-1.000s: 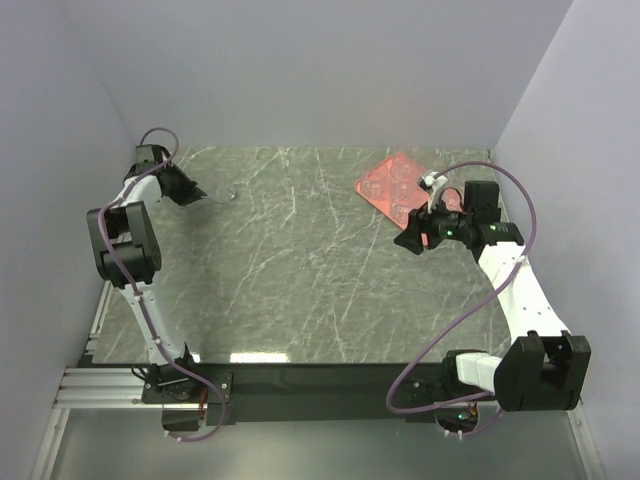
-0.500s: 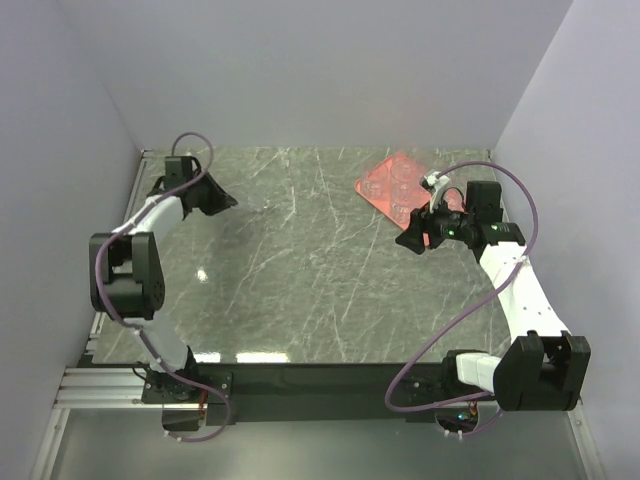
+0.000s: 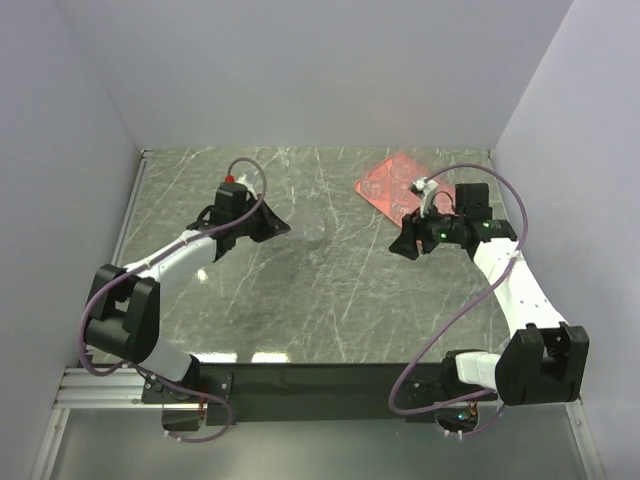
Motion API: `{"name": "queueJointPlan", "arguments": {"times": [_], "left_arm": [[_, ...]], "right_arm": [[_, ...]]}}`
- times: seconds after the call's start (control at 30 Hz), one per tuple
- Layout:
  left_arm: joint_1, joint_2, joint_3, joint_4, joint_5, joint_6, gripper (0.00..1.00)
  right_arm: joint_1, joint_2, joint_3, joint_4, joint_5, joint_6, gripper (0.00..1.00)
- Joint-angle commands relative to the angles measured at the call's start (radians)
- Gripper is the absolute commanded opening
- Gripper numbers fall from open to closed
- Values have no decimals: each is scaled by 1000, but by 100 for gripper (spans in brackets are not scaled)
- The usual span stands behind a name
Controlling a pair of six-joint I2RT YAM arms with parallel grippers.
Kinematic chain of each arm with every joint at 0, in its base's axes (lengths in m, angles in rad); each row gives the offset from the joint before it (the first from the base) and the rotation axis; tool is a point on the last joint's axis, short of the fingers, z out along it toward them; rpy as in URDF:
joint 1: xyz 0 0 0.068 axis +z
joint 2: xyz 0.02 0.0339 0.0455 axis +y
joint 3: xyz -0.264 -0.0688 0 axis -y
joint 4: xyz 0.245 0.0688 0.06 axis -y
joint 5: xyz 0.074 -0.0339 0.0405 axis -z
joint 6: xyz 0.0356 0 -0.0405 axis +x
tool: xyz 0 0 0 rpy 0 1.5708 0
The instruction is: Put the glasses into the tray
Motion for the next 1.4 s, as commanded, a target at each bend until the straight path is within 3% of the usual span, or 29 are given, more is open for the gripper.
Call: {"name": "queueJointPlan", "arguments": {"times": [0.0, 0.33, 0.63, 1.1, 1.37], "left_arm": [[-85, -60, -15, 118, -48, -61, 0], [-323, -65, -17, 152, -203, -166, 0], [-504, 7, 66, 93, -383, -250, 0], [-629, 127, 274, -151, -584, -344, 0], [-662, 154, 337, -225, -622, -377, 0]], "right_arm": [[62, 1, 52, -53, 28, -28, 67], [204, -7, 176, -208, 194, -30, 67], [292, -6, 245, -188, 372, 167, 68], [401, 39, 236, -149, 598, 337, 69], [441, 86, 229, -135, 689, 366, 63]]}}
